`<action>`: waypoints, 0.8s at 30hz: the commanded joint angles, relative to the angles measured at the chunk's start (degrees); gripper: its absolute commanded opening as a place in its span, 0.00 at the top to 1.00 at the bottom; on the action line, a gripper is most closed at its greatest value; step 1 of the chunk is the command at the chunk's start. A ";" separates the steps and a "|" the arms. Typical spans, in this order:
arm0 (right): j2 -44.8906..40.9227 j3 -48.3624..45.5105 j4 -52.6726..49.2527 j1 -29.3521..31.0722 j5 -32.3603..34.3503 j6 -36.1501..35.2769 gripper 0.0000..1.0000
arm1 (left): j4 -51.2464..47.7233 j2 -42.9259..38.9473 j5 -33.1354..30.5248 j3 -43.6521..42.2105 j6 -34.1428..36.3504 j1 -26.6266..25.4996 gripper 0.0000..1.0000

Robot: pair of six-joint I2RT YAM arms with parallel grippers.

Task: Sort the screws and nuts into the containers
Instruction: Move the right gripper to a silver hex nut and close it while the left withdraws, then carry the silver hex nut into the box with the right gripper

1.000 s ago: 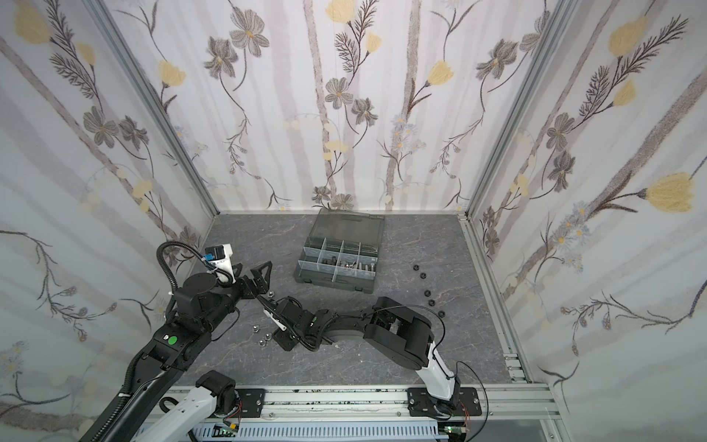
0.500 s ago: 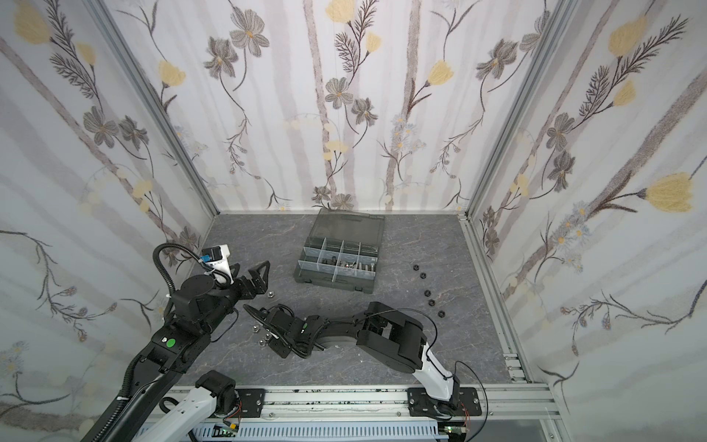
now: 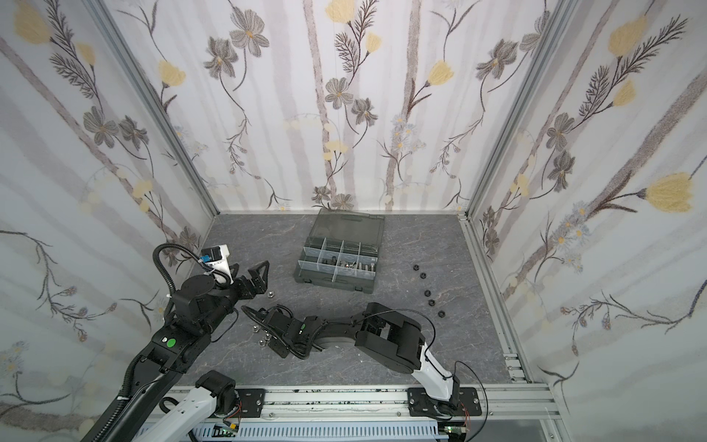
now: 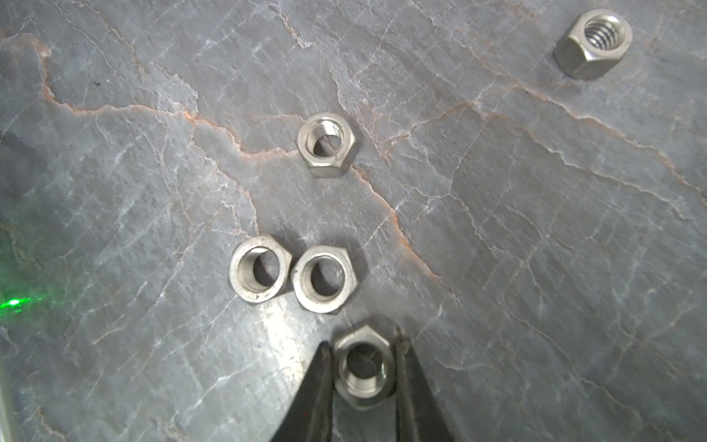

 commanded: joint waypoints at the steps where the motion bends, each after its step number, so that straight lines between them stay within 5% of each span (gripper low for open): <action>1: -0.74 0.17 -2.21 -0.12 2.06 -0.18 0.85 | 1.28 -0.08 -0.84 -0.24 0.59 0.02 0.00; 11: -7.95 -6.12 2.53 -2.92 2.00 2.79 0.89 | 1.43 -0.02 -1.04 -0.38 0.50 0.04 0.00; 24: -19.22 -13.65 5.40 -15.30 -3.98 5.92 0.89 | 1.58 1.65 -0.78 -0.49 0.50 0.04 0.00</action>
